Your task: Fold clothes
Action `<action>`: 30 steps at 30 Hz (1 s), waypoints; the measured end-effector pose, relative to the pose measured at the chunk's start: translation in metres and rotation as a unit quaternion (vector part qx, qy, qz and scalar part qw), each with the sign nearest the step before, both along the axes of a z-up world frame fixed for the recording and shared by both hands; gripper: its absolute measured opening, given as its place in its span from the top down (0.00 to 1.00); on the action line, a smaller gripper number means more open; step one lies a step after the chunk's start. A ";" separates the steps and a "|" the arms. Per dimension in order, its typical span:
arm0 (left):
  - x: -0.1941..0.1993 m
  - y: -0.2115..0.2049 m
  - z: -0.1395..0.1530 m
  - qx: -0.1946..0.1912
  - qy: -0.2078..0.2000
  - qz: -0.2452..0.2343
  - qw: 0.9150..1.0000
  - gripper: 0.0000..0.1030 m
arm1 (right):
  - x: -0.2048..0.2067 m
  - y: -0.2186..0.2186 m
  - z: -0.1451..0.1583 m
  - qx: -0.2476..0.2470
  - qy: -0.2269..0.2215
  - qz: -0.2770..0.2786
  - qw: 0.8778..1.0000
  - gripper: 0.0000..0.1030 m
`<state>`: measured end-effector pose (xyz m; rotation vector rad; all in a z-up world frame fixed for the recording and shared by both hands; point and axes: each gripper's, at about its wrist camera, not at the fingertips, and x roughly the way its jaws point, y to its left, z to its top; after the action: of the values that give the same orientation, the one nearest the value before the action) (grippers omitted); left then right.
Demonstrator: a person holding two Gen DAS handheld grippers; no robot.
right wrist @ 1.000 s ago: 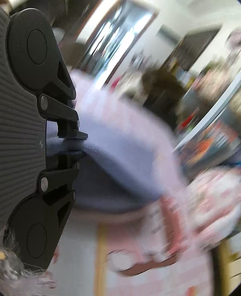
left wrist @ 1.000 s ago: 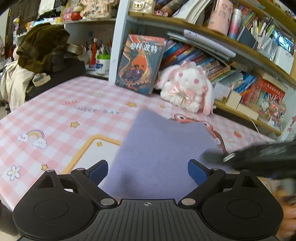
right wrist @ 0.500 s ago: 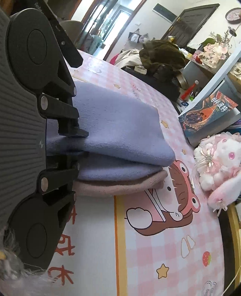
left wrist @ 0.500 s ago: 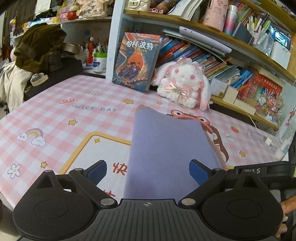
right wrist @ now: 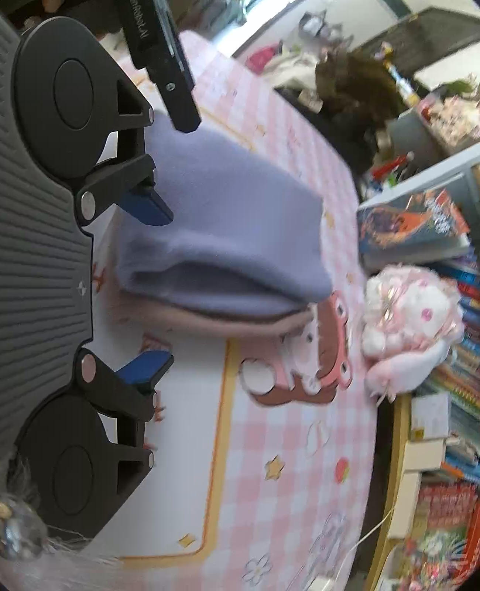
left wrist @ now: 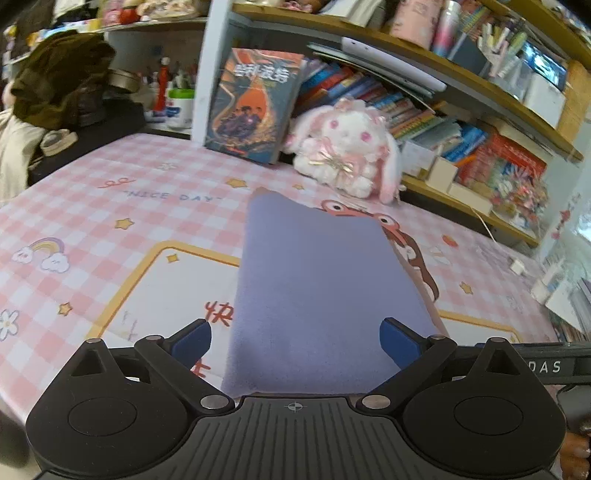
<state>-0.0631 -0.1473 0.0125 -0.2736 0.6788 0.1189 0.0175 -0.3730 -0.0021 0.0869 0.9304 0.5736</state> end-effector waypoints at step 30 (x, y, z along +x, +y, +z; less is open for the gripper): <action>-0.020 0.056 -0.009 -0.024 0.062 -0.132 0.989 0.03 | -0.070 0.051 0.000 -0.065 0.032 -0.126 0.989 0.02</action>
<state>-0.0828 -0.0908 0.0035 -0.2216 0.8366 -0.1341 -0.0529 -0.3223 -0.0025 0.1039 0.9993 0.2764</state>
